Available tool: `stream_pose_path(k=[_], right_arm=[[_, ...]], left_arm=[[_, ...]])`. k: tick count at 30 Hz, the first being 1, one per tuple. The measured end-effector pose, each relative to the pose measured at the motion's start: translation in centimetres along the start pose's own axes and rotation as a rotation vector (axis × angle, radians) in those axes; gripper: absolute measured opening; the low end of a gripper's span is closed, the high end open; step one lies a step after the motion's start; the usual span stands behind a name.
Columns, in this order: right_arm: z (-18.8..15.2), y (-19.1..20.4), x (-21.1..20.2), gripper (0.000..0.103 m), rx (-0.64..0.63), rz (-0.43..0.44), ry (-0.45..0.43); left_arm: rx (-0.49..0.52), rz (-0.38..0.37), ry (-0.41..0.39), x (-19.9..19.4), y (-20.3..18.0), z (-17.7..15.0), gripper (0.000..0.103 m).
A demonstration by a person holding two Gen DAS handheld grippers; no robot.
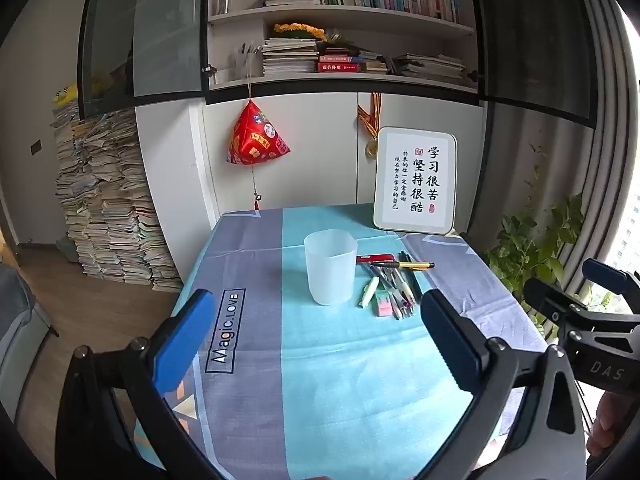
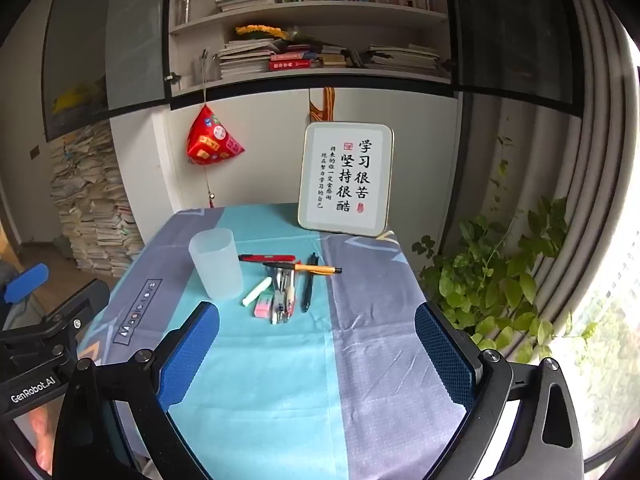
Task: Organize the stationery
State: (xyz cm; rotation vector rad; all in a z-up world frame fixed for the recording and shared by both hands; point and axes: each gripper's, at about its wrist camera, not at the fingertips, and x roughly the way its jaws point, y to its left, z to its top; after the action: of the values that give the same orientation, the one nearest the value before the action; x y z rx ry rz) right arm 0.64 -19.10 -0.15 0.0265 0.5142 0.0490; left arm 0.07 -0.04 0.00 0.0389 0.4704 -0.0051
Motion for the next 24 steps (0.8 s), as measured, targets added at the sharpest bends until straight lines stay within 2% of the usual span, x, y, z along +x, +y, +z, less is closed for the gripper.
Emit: stream_pose_path(k=[8, 9, 14, 19, 24], right_arm=[[0.0, 0.6, 0.1, 0.098, 0.008, -0.008, 0.012], [-0.1, -0.3, 0.1, 0.098, 0.02, -0.002, 0.013], [-0.4, -0.1, 0.1, 0.098, 0.023, 0.001, 0.025], [-0.1, -0.3, 0.9, 0.098, 0.034, 0.003, 0.036], [-0.1, -0.4, 1.4, 0.098, 0.04, -0.001, 0.042]], left_arm=[[0.0, -0.017, -0.005, 0.1, -1.2, 0.1, 0.102], [0.002, -0.018, -0.003, 0.2, -1.4, 0.2, 0.102], [-0.009, -0.033, 0.006, 0.3, -0.1, 0.0, 0.102], [-0.006, -0.011, 0.03, 0.9, 0.0, -0.1, 0.101], [-0.008, -0.038, 0.026, 1.0, 0.0, -0.1, 0.101]])
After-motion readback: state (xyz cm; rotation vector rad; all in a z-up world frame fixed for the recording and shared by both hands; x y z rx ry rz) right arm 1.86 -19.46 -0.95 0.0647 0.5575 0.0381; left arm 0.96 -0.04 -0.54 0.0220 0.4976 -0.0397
